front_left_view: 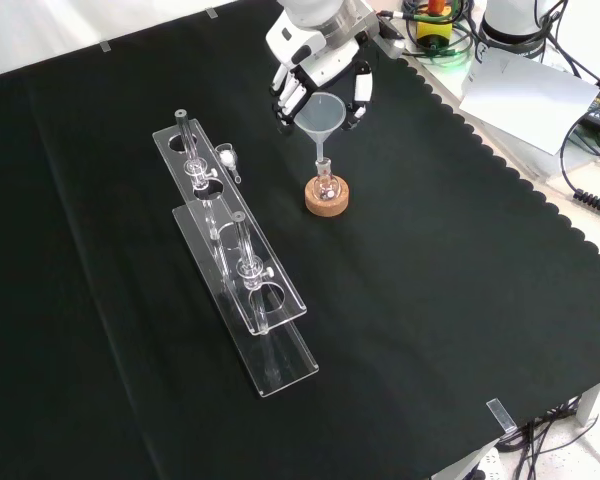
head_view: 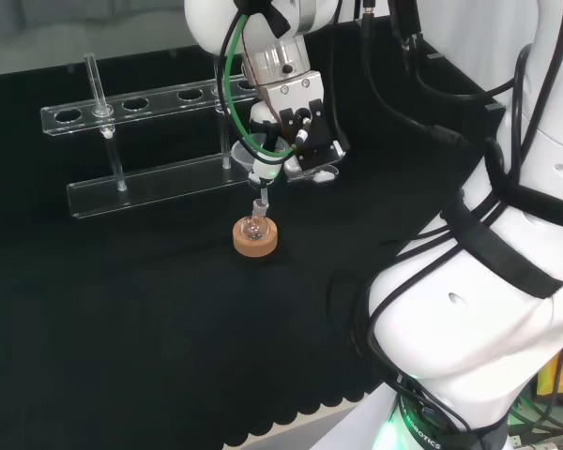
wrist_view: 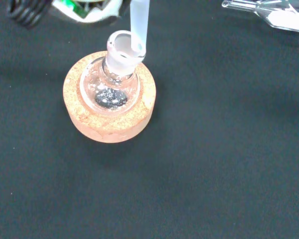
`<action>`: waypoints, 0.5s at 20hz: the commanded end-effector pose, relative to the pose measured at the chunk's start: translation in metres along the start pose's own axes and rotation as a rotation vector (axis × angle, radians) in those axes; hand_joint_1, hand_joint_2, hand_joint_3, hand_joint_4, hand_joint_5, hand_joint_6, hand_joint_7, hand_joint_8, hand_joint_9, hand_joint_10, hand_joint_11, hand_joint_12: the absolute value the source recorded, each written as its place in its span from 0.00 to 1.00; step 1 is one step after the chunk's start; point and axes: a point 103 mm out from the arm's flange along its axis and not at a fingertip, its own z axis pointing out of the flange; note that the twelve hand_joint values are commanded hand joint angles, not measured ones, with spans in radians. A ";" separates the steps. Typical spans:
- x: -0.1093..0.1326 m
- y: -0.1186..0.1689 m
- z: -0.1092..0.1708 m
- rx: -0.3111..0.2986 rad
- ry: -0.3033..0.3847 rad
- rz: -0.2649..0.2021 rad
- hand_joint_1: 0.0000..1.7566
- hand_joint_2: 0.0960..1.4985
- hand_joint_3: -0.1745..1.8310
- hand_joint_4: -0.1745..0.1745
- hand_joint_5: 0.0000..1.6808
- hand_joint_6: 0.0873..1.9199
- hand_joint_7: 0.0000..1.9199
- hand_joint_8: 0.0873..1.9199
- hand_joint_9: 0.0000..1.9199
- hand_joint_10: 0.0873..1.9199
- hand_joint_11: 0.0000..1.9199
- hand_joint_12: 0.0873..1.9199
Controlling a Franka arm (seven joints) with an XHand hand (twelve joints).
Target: Place the funnel on the round-bottom flask.
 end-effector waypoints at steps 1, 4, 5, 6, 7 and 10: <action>0.001 0.005 0.003 0.014 0.005 -0.002 0.52 0.51 0.46 0.44 0.37 0.40 0.24 0.31 0.47 0.20 0.29 0.67; 0.001 0.004 0.001 0.006 0.005 -0.003 0.52 0.51 0.46 0.44 0.37 0.40 0.24 0.31 0.47 0.20 0.29 0.67; 0.000 0.004 0.001 0.006 0.004 -0.003 0.52 0.51 0.46 0.44 0.37 0.40 0.24 0.31 0.47 0.20 0.29 0.67; 0.000 0.004 0.000 0.006 0.006 -0.003 0.52 0.51 0.46 0.44 0.37 0.40 0.23 0.31 0.47 0.20 0.29 0.67; 0.000 0.004 0.000 0.007 0.006 -0.003 0.52 0.51 0.46 0.44 0.37 0.40 0.23 0.31 0.47 0.20 0.29 0.67; 0.000 0.003 0.000 0.007 0.008 -0.005 0.52 0.51 0.46 0.44 0.37 0.40 0.23 0.31 0.47 0.20 0.29 0.67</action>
